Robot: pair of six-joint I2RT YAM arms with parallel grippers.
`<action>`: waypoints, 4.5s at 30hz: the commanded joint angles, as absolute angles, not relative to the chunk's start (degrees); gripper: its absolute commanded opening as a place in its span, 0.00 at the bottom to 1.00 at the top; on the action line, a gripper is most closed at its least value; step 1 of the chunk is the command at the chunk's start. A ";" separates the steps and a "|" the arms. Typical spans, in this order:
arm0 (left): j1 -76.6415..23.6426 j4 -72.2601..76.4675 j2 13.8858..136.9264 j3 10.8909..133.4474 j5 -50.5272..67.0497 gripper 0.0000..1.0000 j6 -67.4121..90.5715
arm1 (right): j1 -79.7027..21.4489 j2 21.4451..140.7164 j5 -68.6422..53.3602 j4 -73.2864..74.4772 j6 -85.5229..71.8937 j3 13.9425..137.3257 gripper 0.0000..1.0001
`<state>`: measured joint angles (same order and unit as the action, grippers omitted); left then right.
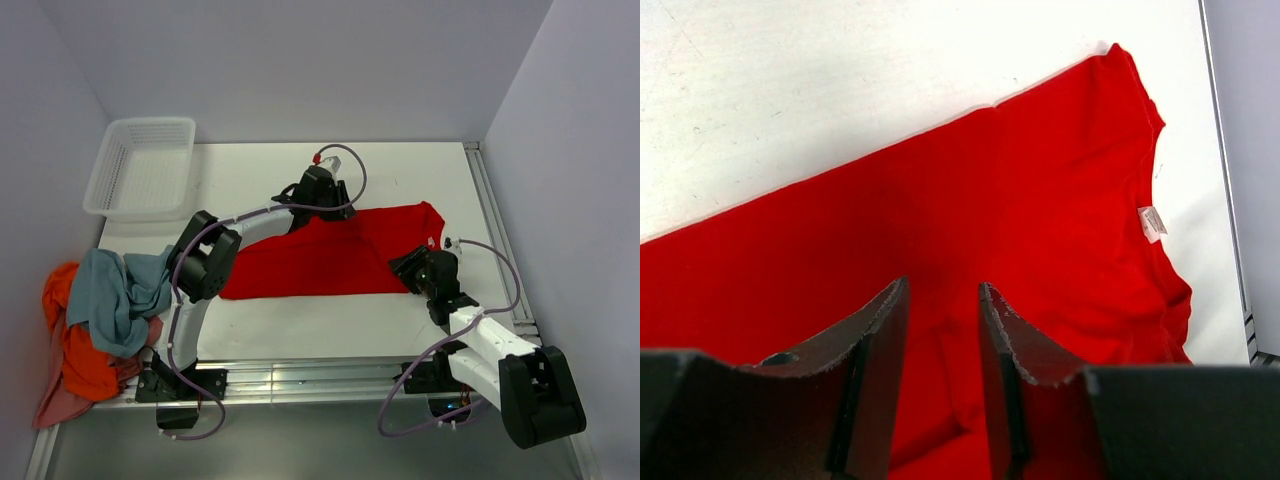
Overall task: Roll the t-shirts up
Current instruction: Fold the tshirt
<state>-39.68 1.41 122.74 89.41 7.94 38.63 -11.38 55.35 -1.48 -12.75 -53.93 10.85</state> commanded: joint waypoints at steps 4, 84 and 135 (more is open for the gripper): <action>-39.81 2.11 121.64 90.79 8.09 0.39 38.32 | -11.78 56.95 -1.76 -21.08 -52.91 9.76 0.52; -52.64 1.50 125.07 94.83 9.49 0.50 29.71 | 9.58 74.27 -15.82 -17.05 -55.02 26.19 0.43; -58.62 -13.18 144.31 122.08 0.26 0.46 24.08 | 11.51 43.77 -2.55 -11.42 -55.55 18.28 0.41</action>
